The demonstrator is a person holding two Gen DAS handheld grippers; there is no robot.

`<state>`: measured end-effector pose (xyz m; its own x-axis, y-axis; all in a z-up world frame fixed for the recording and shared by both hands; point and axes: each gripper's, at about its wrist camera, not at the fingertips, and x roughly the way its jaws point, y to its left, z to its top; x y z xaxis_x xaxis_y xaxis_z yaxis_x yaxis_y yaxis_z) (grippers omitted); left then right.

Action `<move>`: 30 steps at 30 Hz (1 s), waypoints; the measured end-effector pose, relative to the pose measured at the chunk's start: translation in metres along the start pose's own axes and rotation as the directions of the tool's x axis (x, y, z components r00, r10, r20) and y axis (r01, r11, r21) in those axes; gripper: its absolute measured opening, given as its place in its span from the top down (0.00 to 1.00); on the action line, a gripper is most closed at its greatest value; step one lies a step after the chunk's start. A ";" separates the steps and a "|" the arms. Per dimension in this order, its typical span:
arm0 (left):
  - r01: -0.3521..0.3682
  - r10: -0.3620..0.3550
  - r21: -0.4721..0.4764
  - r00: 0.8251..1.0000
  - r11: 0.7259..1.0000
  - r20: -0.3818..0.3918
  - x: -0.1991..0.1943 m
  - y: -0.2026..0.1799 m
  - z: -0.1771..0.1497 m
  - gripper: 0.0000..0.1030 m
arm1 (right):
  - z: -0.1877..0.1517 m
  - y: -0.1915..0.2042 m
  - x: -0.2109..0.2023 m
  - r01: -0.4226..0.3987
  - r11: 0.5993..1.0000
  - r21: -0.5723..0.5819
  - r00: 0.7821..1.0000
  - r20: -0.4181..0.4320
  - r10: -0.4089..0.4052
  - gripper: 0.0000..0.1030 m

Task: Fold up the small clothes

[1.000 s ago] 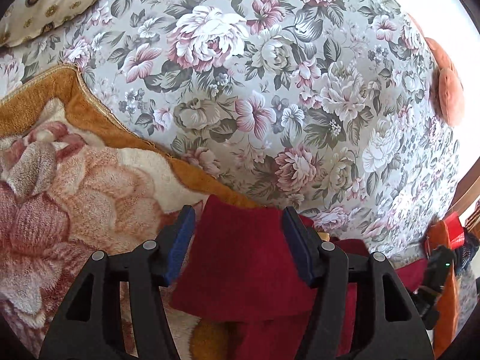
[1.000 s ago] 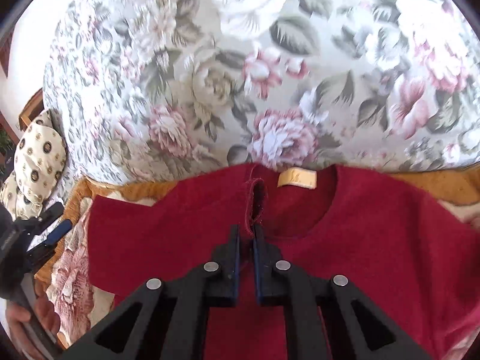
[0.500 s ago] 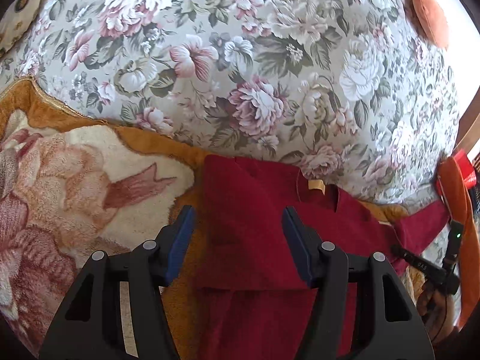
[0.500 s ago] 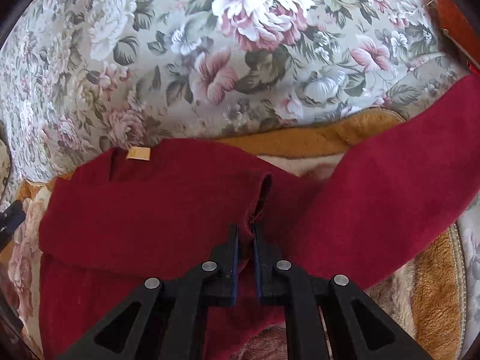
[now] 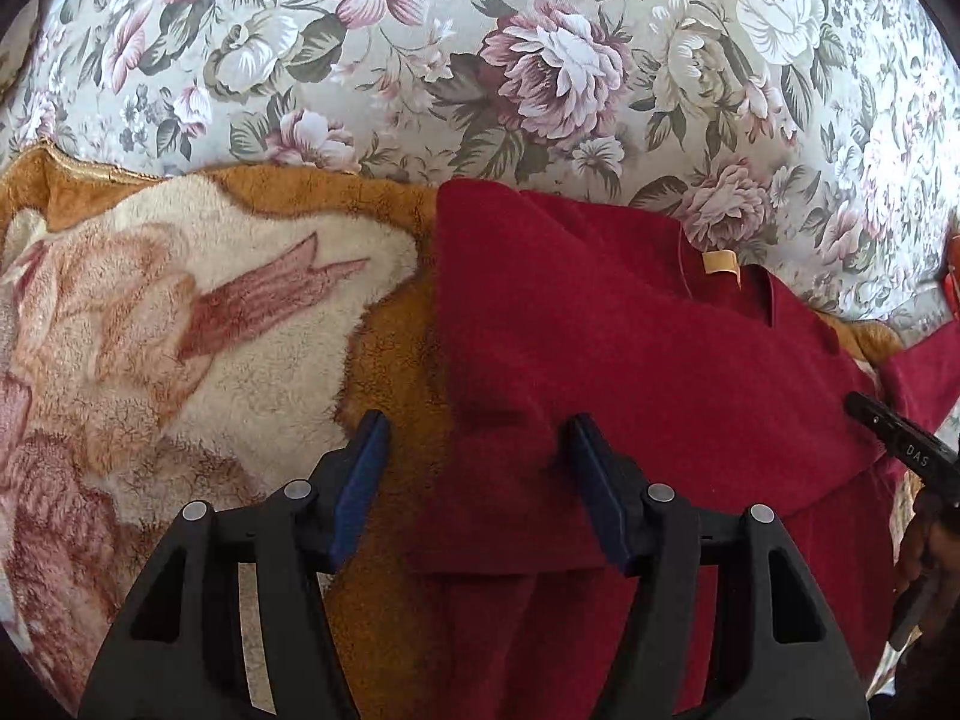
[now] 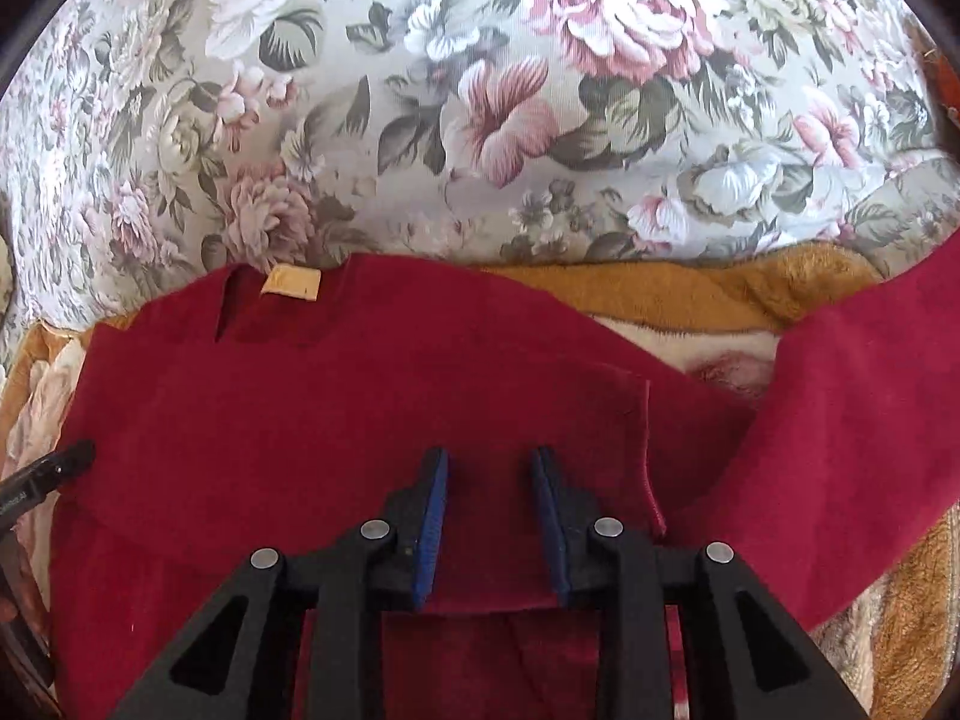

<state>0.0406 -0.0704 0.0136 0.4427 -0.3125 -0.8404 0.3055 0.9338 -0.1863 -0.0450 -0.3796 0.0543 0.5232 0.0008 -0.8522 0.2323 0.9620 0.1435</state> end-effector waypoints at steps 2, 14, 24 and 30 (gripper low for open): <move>0.006 -0.006 -0.011 1.000 1.000 0.000 0.000 0.002 0.000 0.39 | 0.004 0.001 -0.007 -0.014 1.000 0.013 1.000 -0.018 0.015 0.73; 0.028 -0.027 -0.073 1.000 0.997 0.013 -0.028 0.007 -0.001 0.39 | -0.034 -0.008 -0.037 -0.064 0.998 0.019 0.998 -0.011 0.065 0.73; 0.069 -0.069 0.003 0.997 0.998 0.038 -0.048 -0.029 -0.006 0.39 | -0.047 -0.029 -0.056 -0.046 0.996 0.081 0.999 0.001 0.046 0.73; 0.005 -0.005 0.078 1.000 0.997 0.004 -0.030 -0.053 -0.011 0.31 | -0.048 -0.045 -0.053 -0.101 0.983 0.153 0.994 -0.018 0.105 0.73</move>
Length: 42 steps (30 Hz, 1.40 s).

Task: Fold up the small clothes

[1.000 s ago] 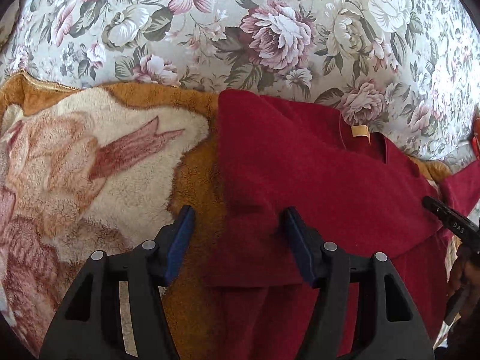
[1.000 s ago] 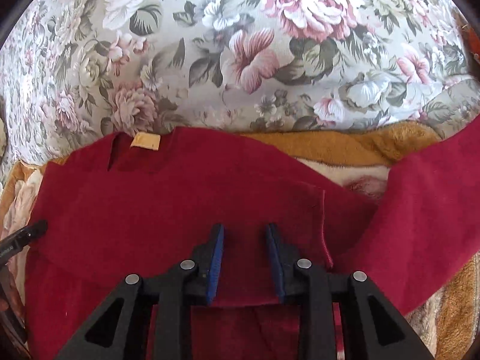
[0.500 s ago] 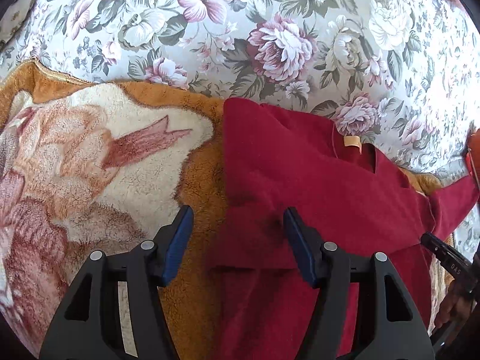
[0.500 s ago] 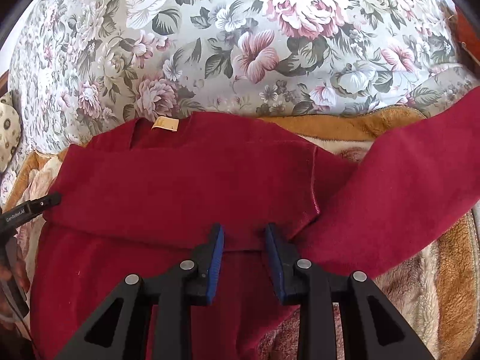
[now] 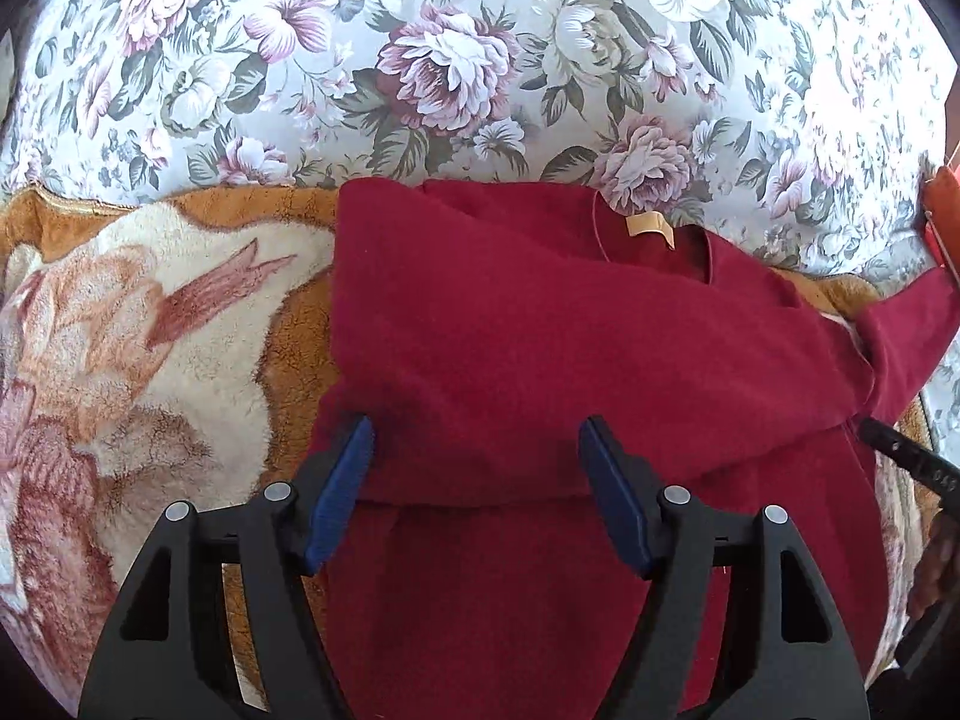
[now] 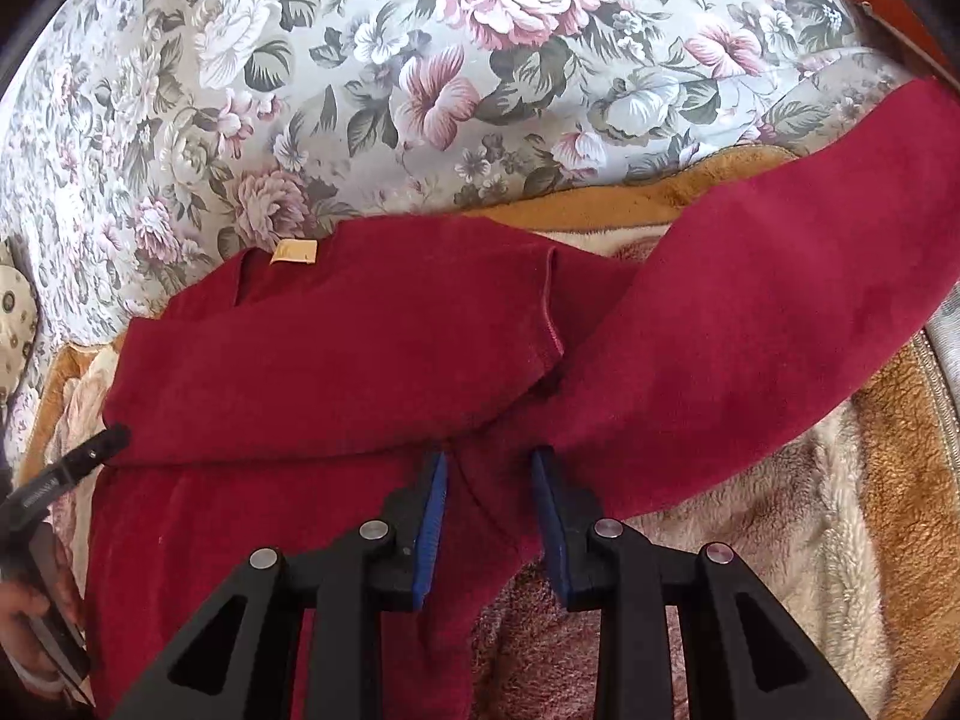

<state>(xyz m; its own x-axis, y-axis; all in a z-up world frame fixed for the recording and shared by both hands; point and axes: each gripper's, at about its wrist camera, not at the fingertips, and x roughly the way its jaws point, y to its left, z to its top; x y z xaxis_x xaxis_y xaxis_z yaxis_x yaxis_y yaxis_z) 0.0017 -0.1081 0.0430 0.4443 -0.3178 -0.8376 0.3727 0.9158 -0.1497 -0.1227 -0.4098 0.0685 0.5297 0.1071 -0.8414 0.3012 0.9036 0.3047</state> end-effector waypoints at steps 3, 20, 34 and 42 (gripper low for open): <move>0.061 -0.061 -0.050 0.998 0.997 0.002 -0.012 0.003 0.001 0.31 | 0.005 -0.022 -0.033 0.008 0.999 0.046 0.997 0.077 -0.012 0.73; 0.158 -0.157 -0.124 0.987 0.980 0.015 -0.019 -0.017 -0.013 0.30 | 0.063 -0.198 -0.088 0.081 0.903 0.422 0.941 0.266 -0.209 0.69; 0.161 -0.118 -0.317 0.981 0.935 0.153 -0.050 0.061 0.006 0.30 | 0.089 -0.062 -0.127 -0.051 0.995 0.091 0.909 0.416 0.008 0.94; 0.175 -0.095 -0.435 0.975 0.883 0.199 -0.058 0.107 0.004 0.30 | 0.032 0.174 -0.019 -0.209 0.904 -0.372 0.949 0.144 0.279 0.92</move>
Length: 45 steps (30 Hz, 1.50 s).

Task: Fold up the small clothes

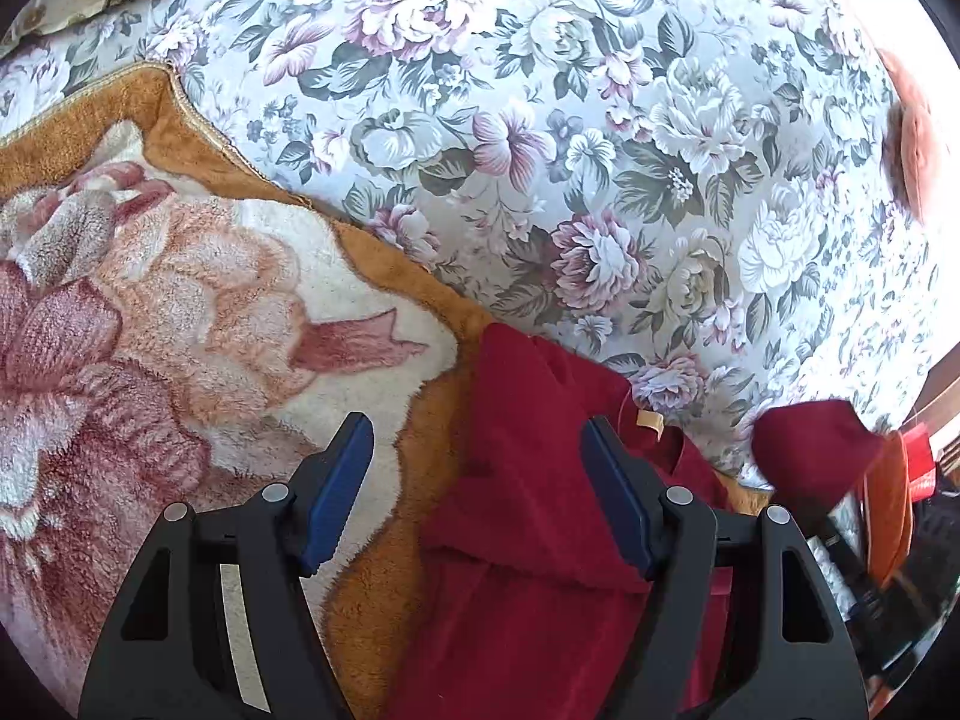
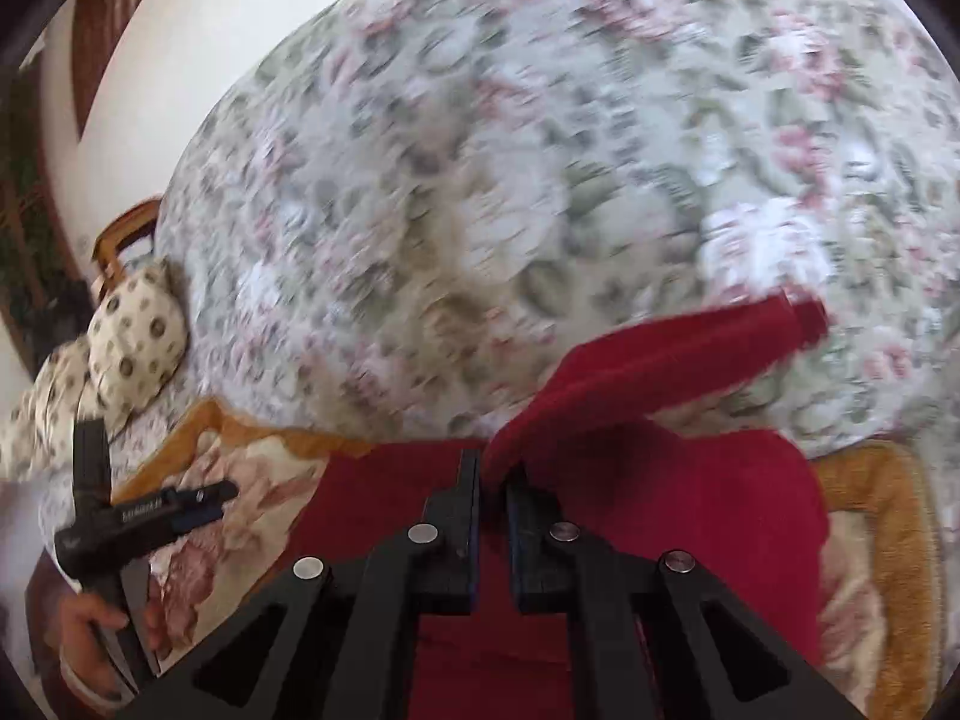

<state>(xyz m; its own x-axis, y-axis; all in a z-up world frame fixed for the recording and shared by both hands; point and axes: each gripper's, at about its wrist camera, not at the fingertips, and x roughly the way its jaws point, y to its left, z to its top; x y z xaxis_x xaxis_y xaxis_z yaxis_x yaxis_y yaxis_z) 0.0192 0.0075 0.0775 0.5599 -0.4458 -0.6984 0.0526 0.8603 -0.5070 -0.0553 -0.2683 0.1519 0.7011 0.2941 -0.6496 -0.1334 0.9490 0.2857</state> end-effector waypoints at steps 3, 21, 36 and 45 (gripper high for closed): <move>0.005 -0.005 -0.009 1.000 1.000 -0.028 0.006 0.003 0.000 0.30 | -0.032 0.039 0.061 -0.069 0.994 -0.090 0.978 -0.204 0.049 0.76; 0.092 -0.056 0.200 0.983 0.976 -0.176 0.070 -0.064 -0.004 0.30 | -0.045 -0.038 -0.019 -0.016 0.999 0.048 0.986 -0.162 0.023 0.73; 0.173 -0.148 0.165 0.977 0.971 -0.153 0.073 -0.071 -0.002 0.84 | -0.047 -0.086 -0.059 0.056 0.988 0.147 0.994 -0.096 -0.042 0.73; 0.048 -0.038 0.126 0.996 0.991 -0.077 0.054 -0.036 0.021 0.85 | -0.044 -0.101 -0.068 0.082 0.981 0.173 0.995 -0.066 -0.071 0.73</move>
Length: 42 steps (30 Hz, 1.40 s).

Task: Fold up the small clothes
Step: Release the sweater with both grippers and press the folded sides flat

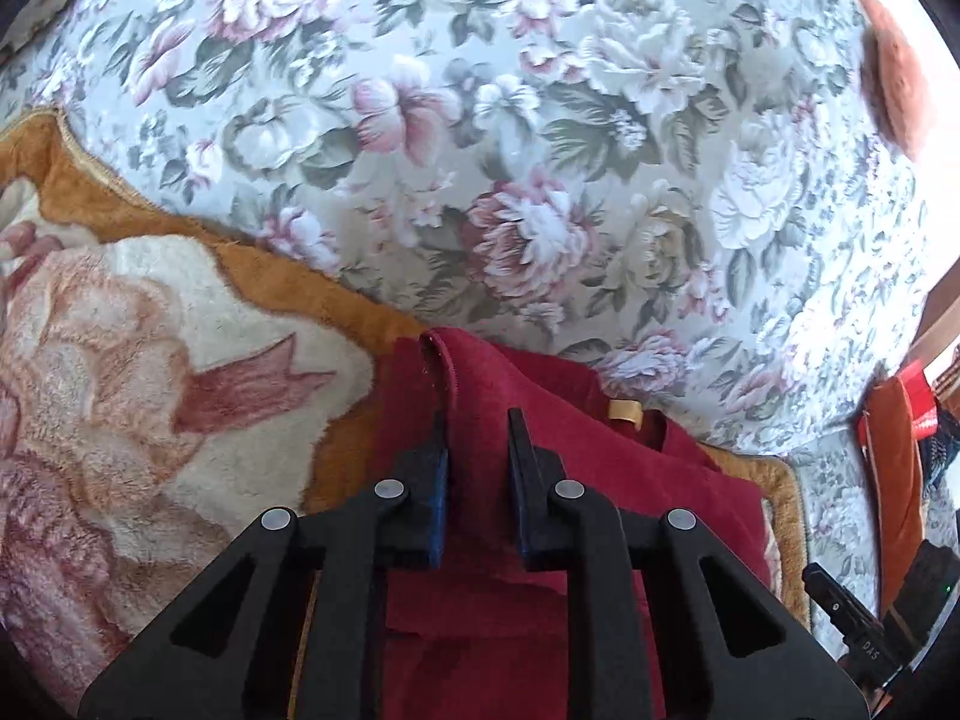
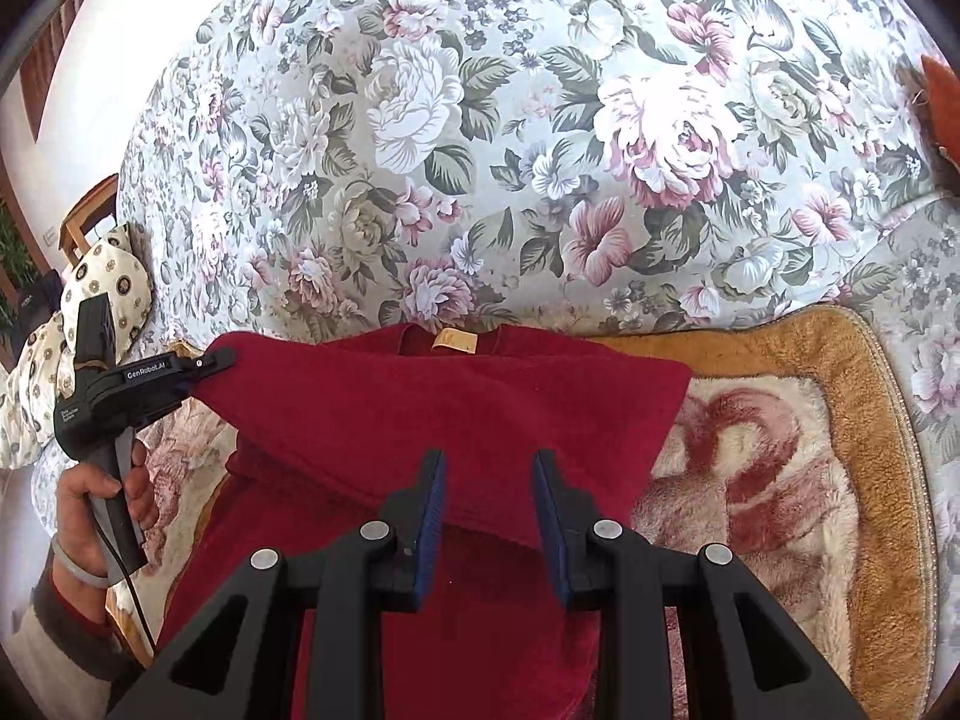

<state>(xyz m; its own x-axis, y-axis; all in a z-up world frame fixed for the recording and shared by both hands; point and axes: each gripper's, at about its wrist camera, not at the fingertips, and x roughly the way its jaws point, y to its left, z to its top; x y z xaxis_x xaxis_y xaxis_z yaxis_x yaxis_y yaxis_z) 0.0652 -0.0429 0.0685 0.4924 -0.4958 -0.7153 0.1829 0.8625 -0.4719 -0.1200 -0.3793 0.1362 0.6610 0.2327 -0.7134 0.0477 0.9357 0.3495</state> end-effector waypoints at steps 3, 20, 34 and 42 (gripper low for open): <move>-0.016 0.015 -0.020 0.998 1.000 -0.063 0.017 0.008 -0.006 0.85 | -0.008 0.002 0.027 0.007 1.000 -0.027 0.996 -0.092 -0.009 0.73; -0.124 0.126 0.051 0.992 0.991 -0.028 0.002 0.005 -0.015 0.64 | 0.012 -0.017 0.102 0.228 0.966 -0.121 0.953 -0.176 -0.247 0.76; -0.047 0.056 0.131 0.996 0.990 -0.065 0.001 -0.017 -0.034 0.44 | -0.025 -0.007 0.049 0.215 0.963 -0.164 0.961 -0.143 -0.239 0.76; -0.086 0.108 0.243 0.991 0.966 -0.079 0.013 -0.037 -0.049 0.44 | -0.039 -0.050 0.042 0.236 0.969 -0.076 0.961 -0.133 -0.244 0.60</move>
<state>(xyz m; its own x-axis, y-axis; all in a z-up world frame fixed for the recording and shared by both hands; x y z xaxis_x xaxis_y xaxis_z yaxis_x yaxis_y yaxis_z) 0.0231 -0.0860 0.0510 0.4403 -0.4066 -0.8005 0.3415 0.9004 -0.2695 -0.1241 -0.4060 0.0646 0.5235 0.0303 -0.8515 0.1453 0.9816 0.1242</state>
